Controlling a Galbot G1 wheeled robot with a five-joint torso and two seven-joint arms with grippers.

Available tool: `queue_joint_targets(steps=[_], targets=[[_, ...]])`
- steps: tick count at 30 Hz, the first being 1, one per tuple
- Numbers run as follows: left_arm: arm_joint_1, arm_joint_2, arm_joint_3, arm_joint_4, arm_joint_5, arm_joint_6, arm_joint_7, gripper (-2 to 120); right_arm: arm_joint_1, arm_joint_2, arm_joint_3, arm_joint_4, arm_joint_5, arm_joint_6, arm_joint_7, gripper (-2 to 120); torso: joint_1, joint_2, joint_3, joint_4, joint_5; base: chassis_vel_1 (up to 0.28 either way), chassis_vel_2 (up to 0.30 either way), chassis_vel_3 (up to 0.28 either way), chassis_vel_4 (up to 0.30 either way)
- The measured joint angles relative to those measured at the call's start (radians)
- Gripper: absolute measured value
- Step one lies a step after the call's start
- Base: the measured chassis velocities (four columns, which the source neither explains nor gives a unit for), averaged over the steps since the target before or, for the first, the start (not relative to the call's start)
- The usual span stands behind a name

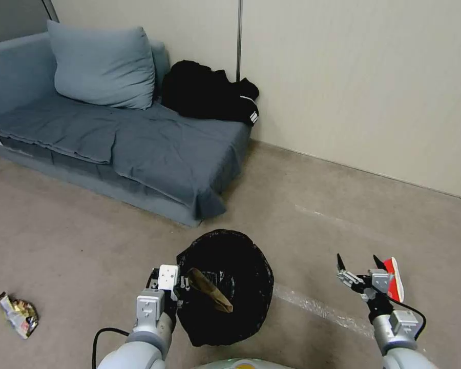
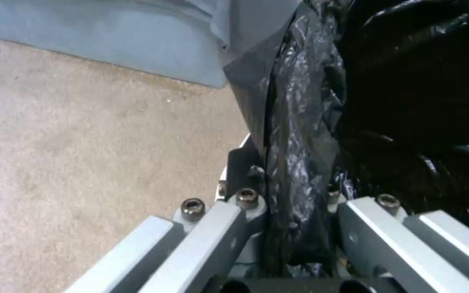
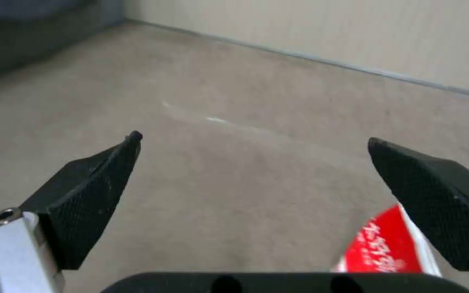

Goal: Pick up the trash bin, then pick up the garbage from the floor and place it into the trash bin.

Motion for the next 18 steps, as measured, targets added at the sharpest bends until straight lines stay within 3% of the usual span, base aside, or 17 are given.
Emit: queue_joint_targets(steps=[6,18], targets=[[0.004,0.000,0.005,0.000,0.005,-0.002,0.000,1,0.090,-0.018,0.039,-0.171,-0.004,0.000,-0.006,100,0.000,0.000,0.000,-0.0001,-0.0001,0.000,0.000,0.000,0.000],[0.007,0.001,0.005,0.004,0.006,-0.005,0.000,1,0.148,-0.028,0.085,-0.327,-0.050,0.040,-0.017,100,0.000,0.000,0.000,0.0000,-0.0001,0.000,0.000,0.000,0.000]])
